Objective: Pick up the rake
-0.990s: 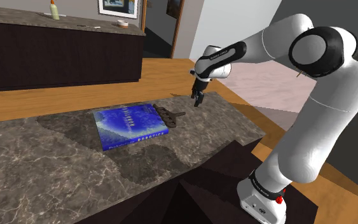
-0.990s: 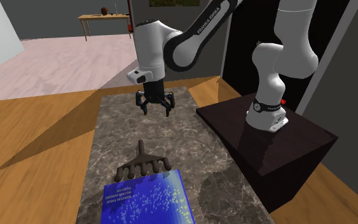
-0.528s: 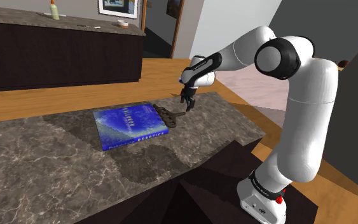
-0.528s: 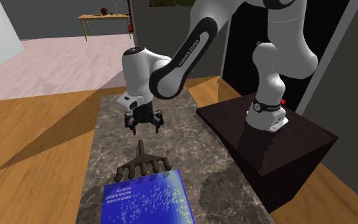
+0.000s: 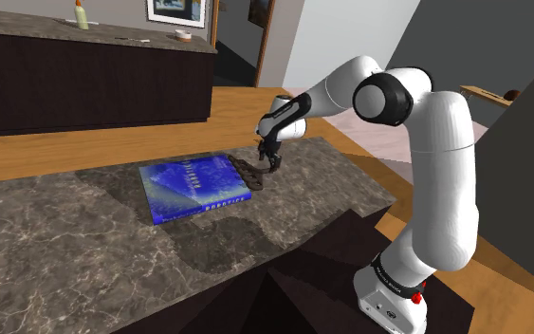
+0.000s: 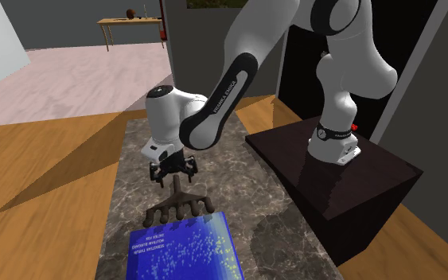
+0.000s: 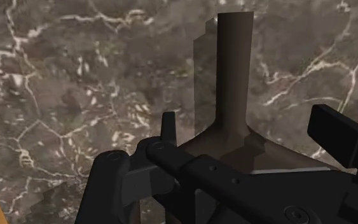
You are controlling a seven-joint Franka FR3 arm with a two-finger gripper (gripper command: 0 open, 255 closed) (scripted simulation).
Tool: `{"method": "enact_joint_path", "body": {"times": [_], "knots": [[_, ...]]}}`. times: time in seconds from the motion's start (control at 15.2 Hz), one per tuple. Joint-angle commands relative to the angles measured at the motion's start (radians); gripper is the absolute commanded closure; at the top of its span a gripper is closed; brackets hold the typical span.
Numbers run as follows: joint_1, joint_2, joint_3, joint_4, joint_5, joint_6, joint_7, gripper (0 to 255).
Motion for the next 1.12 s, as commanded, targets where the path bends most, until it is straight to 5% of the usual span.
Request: {"method": "enact_joint_path", "body": {"times": [0.0, 0.26, 0.33, 1.06], "knots": [[-0.004, 0.021, 0.005, 0.005, 0.005, 0.016, -0.004, 0], [-0.009, 0.050, 0.013, 0.013, 0.013, 0.037, -0.009, 0], [-0.010, 0.050, 0.013, 0.014, 0.013, 0.037, -0.009, 255], [-0.005, 0.027, 0.007, 0.007, 0.007, 0.021, -0.005, 255]]}}
